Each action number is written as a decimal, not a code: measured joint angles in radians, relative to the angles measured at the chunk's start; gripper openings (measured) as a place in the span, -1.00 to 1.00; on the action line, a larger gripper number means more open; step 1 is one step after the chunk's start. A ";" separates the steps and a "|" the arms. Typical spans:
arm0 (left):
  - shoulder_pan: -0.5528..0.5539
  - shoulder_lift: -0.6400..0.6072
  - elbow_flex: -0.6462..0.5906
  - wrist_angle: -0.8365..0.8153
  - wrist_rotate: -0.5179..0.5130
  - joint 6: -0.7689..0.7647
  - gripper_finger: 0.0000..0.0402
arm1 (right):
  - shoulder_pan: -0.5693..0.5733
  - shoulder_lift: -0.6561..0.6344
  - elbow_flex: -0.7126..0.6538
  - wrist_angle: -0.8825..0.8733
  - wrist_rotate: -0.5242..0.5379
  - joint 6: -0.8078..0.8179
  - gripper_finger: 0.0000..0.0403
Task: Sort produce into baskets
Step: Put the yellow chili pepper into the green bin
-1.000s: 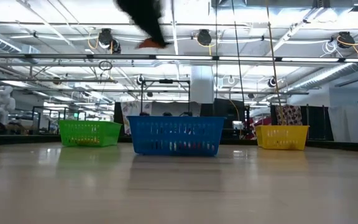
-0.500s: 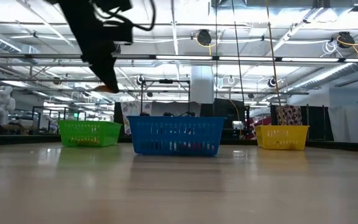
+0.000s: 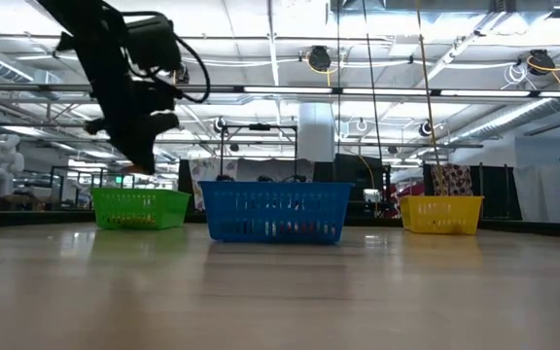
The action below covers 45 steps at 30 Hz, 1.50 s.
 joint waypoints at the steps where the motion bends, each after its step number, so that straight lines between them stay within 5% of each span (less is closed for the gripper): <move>1: 0.005 0.007 -0.001 0.000 -0.016 -0.004 -0.81 | 0.000 0.000 0.000 -0.002 0.000 -0.001 -1.00; 15: 0.016 0.013 0.001 0.096 -0.039 -0.052 -0.20 | 0.010 0.000 0.000 -0.033 -0.054 0.020 -1.00; 25: 0.001 0.137 0.031 0.538 0.239 0.049 -0.18 | 0.028 0.000 0.000 -0.037 -0.054 0.042 -1.00; 36: 0.001 0.516 0.268 0.514 0.291 0.102 -0.18 | 0.030 0.000 -0.001 -0.076 -0.083 0.056 -1.00; 45: 0.004 0.652 0.402 0.392 0.275 0.163 -0.18 | 0.050 0.001 -0.001 -0.140 -0.080 0.107 -1.00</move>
